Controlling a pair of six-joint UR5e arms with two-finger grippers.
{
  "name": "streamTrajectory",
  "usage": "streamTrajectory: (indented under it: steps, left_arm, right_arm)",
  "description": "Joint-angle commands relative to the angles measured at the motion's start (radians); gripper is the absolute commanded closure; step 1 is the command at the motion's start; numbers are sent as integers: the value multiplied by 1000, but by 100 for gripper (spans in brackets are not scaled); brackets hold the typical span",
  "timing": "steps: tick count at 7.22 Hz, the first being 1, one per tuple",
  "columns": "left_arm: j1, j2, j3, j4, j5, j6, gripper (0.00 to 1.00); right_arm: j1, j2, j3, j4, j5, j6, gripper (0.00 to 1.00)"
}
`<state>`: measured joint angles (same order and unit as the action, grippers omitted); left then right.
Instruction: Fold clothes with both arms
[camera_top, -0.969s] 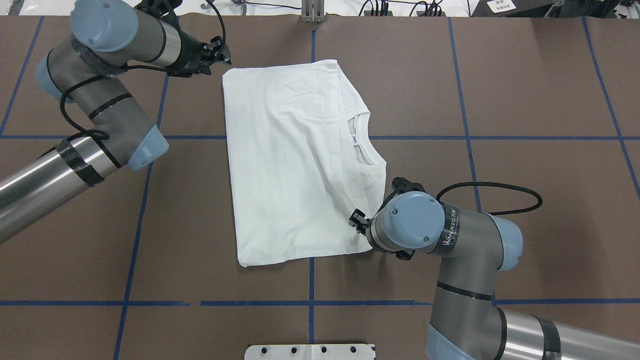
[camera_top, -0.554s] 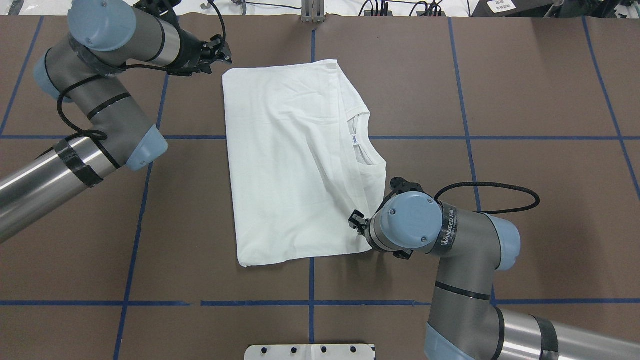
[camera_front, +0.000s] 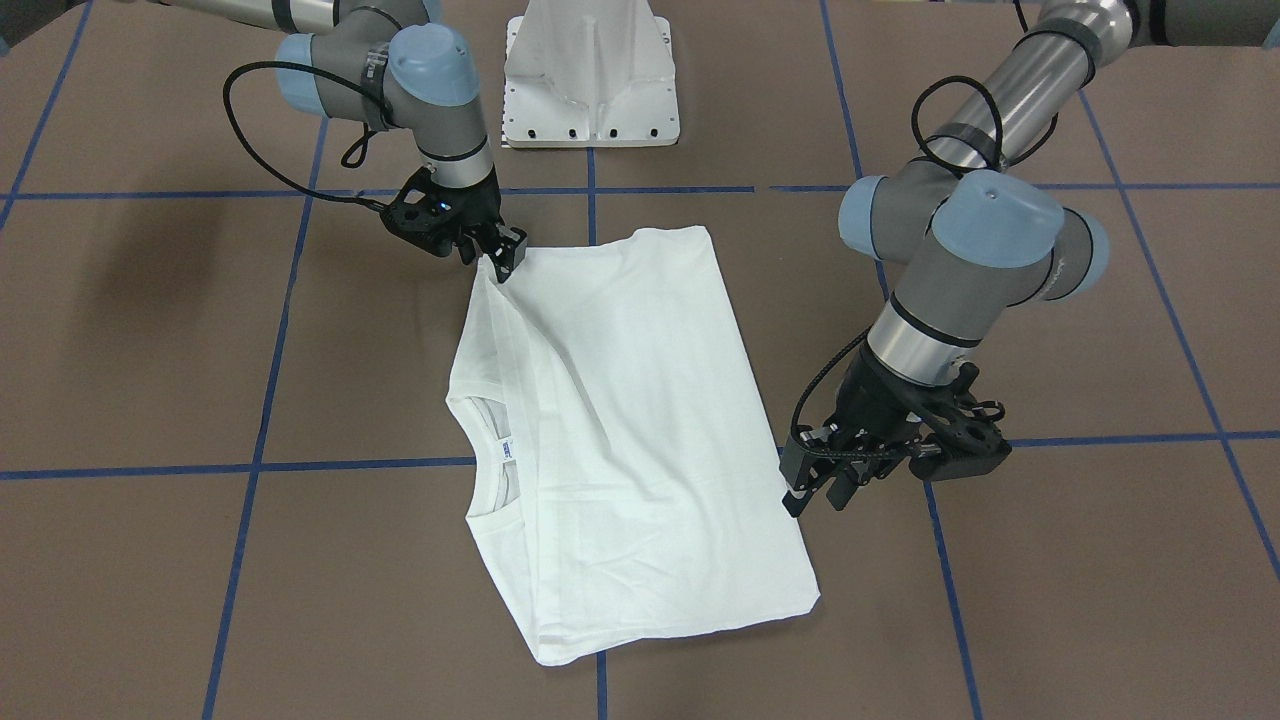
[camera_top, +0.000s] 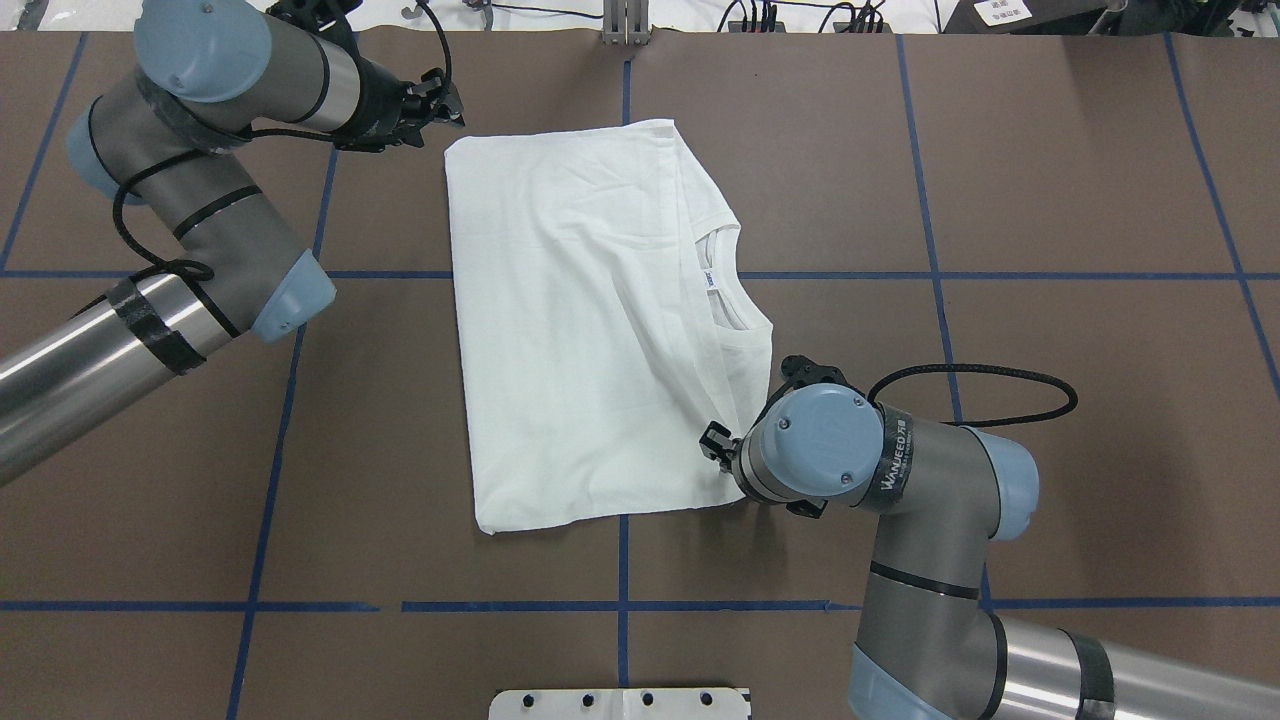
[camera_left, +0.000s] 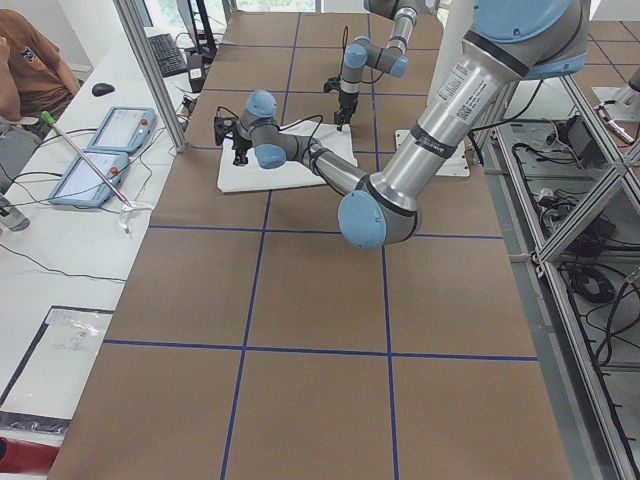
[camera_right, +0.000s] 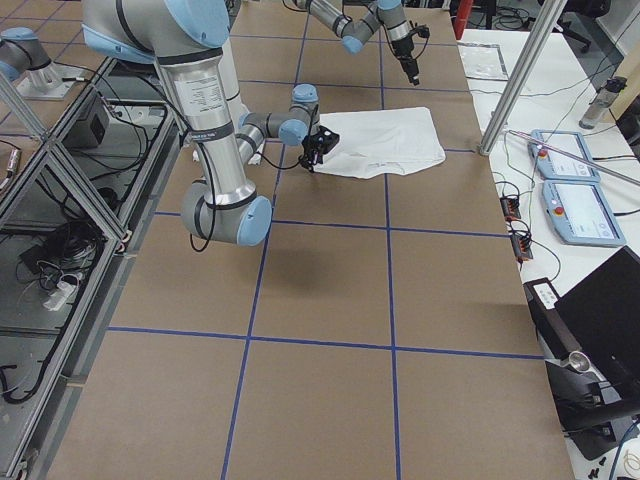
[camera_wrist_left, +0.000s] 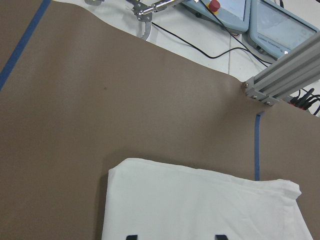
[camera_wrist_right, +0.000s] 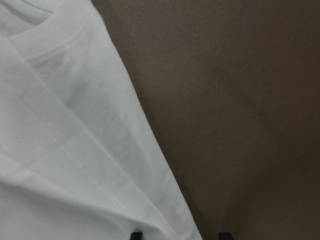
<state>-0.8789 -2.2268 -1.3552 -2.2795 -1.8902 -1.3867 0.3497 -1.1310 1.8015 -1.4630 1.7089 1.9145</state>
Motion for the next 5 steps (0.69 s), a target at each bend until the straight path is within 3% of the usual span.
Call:
streamTrajectory:
  steps: [1,5]
  left_arm:
    - [0,0,-1,0,-1,0,40]
    - [0,0,-10,2,-1,-2,40]
  right_arm:
    - [0,-1,-1,1,2,0,100]
    - [3,0,12,1,5,0,100]
